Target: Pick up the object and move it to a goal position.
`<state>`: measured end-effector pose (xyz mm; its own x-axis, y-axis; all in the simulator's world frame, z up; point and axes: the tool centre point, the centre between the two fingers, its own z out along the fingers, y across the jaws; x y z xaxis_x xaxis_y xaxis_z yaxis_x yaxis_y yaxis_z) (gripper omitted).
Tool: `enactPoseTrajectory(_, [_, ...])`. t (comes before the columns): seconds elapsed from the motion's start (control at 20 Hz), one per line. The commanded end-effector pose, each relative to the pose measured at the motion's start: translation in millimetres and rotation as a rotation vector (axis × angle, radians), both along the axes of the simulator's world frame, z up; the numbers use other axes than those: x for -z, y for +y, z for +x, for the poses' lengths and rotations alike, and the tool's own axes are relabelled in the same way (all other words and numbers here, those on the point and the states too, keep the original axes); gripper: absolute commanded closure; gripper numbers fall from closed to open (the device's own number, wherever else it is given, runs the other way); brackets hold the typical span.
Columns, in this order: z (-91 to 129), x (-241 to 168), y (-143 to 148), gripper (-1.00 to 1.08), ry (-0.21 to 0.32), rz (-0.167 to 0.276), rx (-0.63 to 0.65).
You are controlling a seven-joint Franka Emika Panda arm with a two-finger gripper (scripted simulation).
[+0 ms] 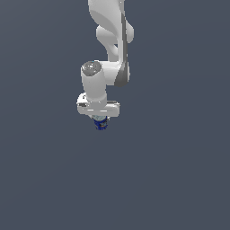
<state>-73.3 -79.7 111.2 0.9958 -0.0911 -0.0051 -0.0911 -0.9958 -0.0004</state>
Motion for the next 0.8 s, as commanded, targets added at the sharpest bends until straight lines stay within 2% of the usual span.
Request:
enactPoseTrajectory(0.0, [0.7,-19.6,-5.6,1.08,-0.005,-0.001,0.0])
enactPoseTrajectory(0.75, [-3.0,-168.2,-50.5,1.08,-0.005,-0.001,0.0])
